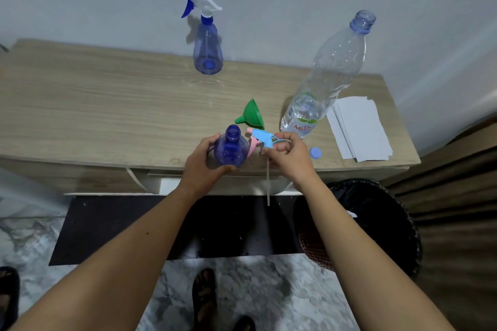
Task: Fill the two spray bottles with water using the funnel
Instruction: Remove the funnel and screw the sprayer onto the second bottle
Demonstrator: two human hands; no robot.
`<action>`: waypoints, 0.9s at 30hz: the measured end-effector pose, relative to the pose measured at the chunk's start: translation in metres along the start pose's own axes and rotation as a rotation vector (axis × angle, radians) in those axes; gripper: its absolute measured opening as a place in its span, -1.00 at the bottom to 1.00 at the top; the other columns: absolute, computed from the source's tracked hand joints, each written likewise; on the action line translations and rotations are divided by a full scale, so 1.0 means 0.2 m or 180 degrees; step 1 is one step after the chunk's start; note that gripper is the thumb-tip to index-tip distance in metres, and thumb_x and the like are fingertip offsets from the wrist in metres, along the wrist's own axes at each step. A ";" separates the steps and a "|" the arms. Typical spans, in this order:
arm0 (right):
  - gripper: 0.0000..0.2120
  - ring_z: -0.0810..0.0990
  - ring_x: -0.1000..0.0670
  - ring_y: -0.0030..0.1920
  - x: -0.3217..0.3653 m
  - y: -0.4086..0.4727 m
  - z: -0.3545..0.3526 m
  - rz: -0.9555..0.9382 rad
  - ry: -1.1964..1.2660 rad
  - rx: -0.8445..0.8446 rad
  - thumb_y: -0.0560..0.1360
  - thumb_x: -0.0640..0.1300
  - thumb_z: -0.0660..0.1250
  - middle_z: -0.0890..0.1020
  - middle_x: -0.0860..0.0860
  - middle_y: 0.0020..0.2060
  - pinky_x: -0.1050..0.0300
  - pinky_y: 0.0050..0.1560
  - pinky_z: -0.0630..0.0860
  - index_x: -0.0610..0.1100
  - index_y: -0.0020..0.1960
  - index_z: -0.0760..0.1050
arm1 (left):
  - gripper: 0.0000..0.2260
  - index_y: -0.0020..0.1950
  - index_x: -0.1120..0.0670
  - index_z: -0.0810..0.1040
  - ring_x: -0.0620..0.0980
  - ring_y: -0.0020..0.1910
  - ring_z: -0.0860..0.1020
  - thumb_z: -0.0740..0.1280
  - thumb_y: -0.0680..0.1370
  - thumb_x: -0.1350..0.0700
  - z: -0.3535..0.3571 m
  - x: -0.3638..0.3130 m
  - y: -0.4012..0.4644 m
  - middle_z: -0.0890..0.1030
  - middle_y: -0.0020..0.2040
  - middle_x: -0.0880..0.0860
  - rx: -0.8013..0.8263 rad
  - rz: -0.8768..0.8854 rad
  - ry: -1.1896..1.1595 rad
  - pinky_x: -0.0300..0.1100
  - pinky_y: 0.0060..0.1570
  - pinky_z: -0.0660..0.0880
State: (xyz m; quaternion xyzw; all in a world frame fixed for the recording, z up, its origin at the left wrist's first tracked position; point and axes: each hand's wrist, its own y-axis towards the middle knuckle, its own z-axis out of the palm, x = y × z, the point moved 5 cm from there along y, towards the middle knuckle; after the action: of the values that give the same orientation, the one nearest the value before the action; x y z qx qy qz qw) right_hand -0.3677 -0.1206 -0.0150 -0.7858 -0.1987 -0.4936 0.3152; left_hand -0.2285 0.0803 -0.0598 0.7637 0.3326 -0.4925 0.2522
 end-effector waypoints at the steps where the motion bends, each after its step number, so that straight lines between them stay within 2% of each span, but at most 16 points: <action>1: -0.56 0.70 -0.08 -0.23 0.03 -0.02 -0.01 -0.0072 0.0093 0.0048 0.46 -0.30 0.59 0.68 -0.24 -0.04 -0.10 -0.05 0.72 -0.10 0.23 0.48 | -0.21 0.46 0.06 0.47 -0.14 0.28 0.57 0.72 0.30 0.08 0.00 0.00 0.00 0.60 0.33 -0.09 -0.0007 -0.0018 0.0007 -0.41 0.28 0.45; 3: -0.55 0.71 -0.01 -0.27 0.10 -0.08 -0.03 -0.0225 0.0277 0.0153 0.48 -0.36 0.55 0.66 -0.29 0.08 0.01 -0.08 0.72 -0.15 0.27 0.44 | -0.19 0.47 0.06 0.47 -0.11 0.30 0.58 0.73 0.28 0.04 0.00 0.00 0.00 0.61 0.34 -0.05 0.0018 -0.0041 0.0002 -0.46 0.26 0.41; 6: -0.48 0.70 0.11 -0.30 0.26 -0.15 -0.04 -0.0584 0.0420 0.0279 0.49 -0.37 0.54 0.66 -0.13 0.19 0.05 0.03 0.69 -0.13 0.36 0.43 | -0.17 0.45 0.00 0.47 -0.10 0.31 0.58 0.69 0.24 -0.13 0.00 -0.02 0.00 0.63 0.35 -0.02 0.0067 -0.0050 -0.0056 -0.47 0.26 0.40; 8: -0.49 0.72 0.06 -0.22 0.39 -0.19 -0.05 -0.0811 0.0512 0.0283 0.49 -0.37 0.54 0.66 0.02 0.18 -0.05 0.16 0.69 -0.08 0.35 0.49 | -0.18 0.44 0.00 0.47 -0.06 0.33 0.59 0.73 0.25 -0.06 -0.01 -0.01 -0.01 0.63 0.35 0.00 0.0062 -0.0067 -0.0062 -0.46 0.28 0.40; 9: -0.52 0.73 -0.01 -0.15 0.45 -0.20 -0.05 -0.0899 0.0600 0.0257 0.49 -0.36 0.55 0.65 0.06 0.18 -0.17 0.21 0.67 -0.06 0.33 0.51 | -0.18 0.44 0.03 0.47 -0.05 0.33 0.59 0.73 0.26 -0.03 -0.01 -0.01 -0.01 0.62 0.35 0.00 0.0060 -0.0075 -0.0047 -0.44 0.29 0.40; 11: -0.55 0.73 -0.12 -0.03 0.56 -0.22 -0.06 -0.1073 0.0783 0.0219 0.49 -0.32 0.56 0.64 0.04 0.21 -0.35 0.24 0.62 -0.05 0.29 0.53 | -0.13 0.46 0.06 0.47 -0.07 0.34 0.59 0.71 0.24 -0.11 -0.01 -0.02 -0.01 0.62 0.36 -0.01 0.0067 -0.0103 -0.0045 -0.34 0.34 0.43; 13: -0.57 0.72 -0.21 0.04 0.67 -0.24 -0.05 -0.1260 0.0862 0.0207 0.48 -0.25 0.57 0.62 0.00 0.24 -0.37 0.25 0.61 -0.05 0.28 0.51 | -0.11 0.47 0.04 0.47 -0.10 0.34 0.58 0.65 0.21 -0.21 -0.02 -0.02 -0.01 0.62 0.35 -0.03 0.0060 -0.0131 -0.0087 -0.20 0.38 0.47; 15: -0.59 0.70 -0.20 0.05 0.75 -0.27 -0.03 -0.1438 0.0840 0.0198 0.49 -0.21 0.57 0.62 0.03 0.22 -0.32 0.26 0.62 -0.01 0.26 0.52 | -0.10 0.47 0.05 0.47 -0.10 0.34 0.58 0.63 0.21 -0.23 -0.02 -0.02 -0.02 0.62 0.36 -0.04 0.0042 -0.0119 -0.0082 -0.14 0.38 0.49; 19: -0.64 0.65 0.01 -0.01 0.81 -0.30 0.02 -0.1657 0.0696 0.0175 0.52 -0.21 0.55 0.61 0.11 0.14 -0.23 0.25 0.64 -0.01 0.24 0.51 | -0.11 0.48 0.07 0.46 -0.09 0.36 0.57 0.66 0.23 -0.18 -0.02 -0.02 -0.01 0.60 0.38 -0.03 0.0041 -0.0090 -0.0034 -0.04 0.41 0.50; 23: -0.64 0.64 0.04 -0.02 0.81 -0.31 0.04 -0.1715 0.0743 0.0122 0.53 -0.26 0.53 0.60 0.09 0.13 0.06 0.17 0.65 -0.07 0.24 0.49 | -0.10 0.47 0.05 0.46 -0.08 0.36 0.57 0.62 0.22 -0.26 -0.02 -0.01 -0.01 0.59 0.38 -0.07 0.0037 -0.0104 -0.0069 -0.04 0.41 0.50; 24: -0.64 0.64 0.03 -0.02 0.81 -0.31 0.04 -0.1726 0.0768 0.0089 0.54 -0.28 0.53 0.60 0.07 0.13 0.07 0.16 0.65 -0.08 0.24 0.49 | -0.10 0.47 0.05 0.46 -0.08 0.36 0.57 0.61 0.22 -0.26 -0.02 -0.01 -0.01 0.59 0.38 -0.07 0.0041 -0.0103 -0.0071 -0.04 0.41 0.50; 27: -0.64 0.62 -0.02 0.00 0.83 -0.32 0.04 -0.1812 0.0763 0.0002 0.54 -0.26 0.52 0.59 0.02 0.16 -0.20 0.22 0.65 -0.10 0.25 0.48 | -0.09 0.48 0.06 0.45 -0.08 0.36 0.57 0.61 0.22 -0.26 -0.02 -0.01 -0.01 0.59 0.38 -0.06 0.0036 -0.0090 -0.0075 -0.09 0.40 0.50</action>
State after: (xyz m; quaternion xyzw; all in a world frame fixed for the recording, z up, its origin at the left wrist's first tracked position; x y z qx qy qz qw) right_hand -0.3314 -0.0693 0.1507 -0.6346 -0.3724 -0.6512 0.1857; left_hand -0.2284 0.0839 -0.0566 0.7545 0.3376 -0.5068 0.2448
